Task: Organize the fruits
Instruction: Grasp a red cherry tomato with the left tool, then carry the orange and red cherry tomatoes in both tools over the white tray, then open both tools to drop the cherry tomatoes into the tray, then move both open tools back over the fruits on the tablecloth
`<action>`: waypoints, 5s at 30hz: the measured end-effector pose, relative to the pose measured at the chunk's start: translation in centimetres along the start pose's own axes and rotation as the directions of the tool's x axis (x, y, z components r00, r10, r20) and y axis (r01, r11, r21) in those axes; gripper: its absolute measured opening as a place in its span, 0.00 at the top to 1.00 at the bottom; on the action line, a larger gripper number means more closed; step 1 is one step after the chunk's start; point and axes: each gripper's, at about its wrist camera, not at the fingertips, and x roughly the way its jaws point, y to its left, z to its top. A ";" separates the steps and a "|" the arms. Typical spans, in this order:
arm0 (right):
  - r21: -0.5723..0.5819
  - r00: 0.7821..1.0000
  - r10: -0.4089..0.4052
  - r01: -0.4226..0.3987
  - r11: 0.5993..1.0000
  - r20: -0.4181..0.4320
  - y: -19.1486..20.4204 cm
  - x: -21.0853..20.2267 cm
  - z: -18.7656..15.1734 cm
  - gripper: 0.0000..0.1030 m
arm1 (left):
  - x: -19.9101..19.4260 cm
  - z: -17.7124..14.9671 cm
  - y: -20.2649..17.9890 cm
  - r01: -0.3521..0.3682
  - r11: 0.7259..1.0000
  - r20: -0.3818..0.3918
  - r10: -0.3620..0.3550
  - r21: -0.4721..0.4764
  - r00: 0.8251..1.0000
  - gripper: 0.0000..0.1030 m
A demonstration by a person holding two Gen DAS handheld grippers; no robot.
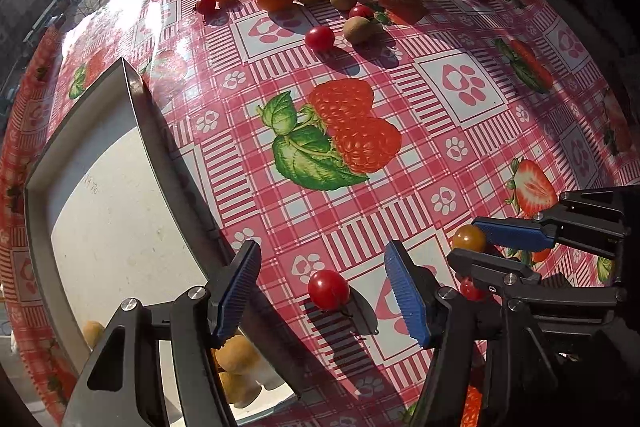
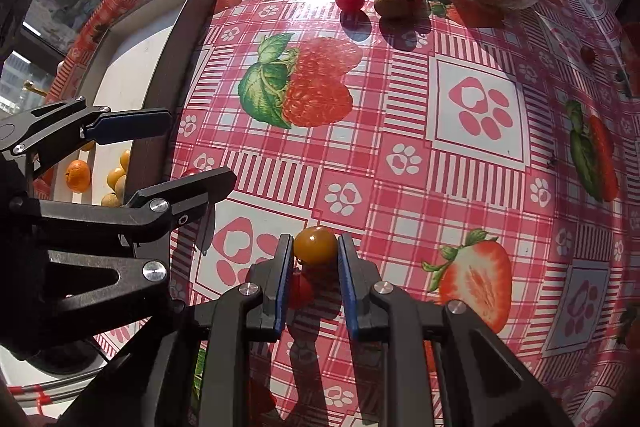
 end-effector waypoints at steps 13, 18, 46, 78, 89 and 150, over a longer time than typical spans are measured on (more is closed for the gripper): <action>0.086 0.999 0.034 -0.034 0.996 0.008 -3.3 -1.0 -0.8 0.77 | 1.2 -1.6 -1.8 -0.002 1.000 -0.025 0.002 -0.013 1.000 0.79; 0.108 0.999 0.042 -0.043 0.993 0.013 -3.3 -1.3 -0.8 0.77 | 0.6 -2.4 -1.3 0.094 0.989 -0.003 -0.095 -0.114 0.995 0.79; 0.058 0.991 0.117 -0.120 0.991 0.058 1.2 -3.7 2.4 0.77 | -6.1 -3.9 6.4 0.093 0.944 0.143 -0.049 -0.317 0.988 0.79; -0.186 0.977 0.210 -0.210 0.960 -0.024 14.7 2.2 9.5 0.77 | -1.6 -9.8 14.6 -0.045 0.846 0.039 0.077 -0.531 0.996 0.79; -0.189 0.989 0.132 -0.143 0.971 -0.071 15.1 5.1 9.8 0.75 | -0.9 -9.3 13.8 -0.068 0.870 0.017 0.087 -0.488 0.996 0.79; 0.393 0.978 -0.160 0.097 0.914 0.131 -13.9 -4.1 8.6 0.20 | -1.4 7.6 2.8 -0.006 0.945 0.118 0.047 -0.328 0.992 0.33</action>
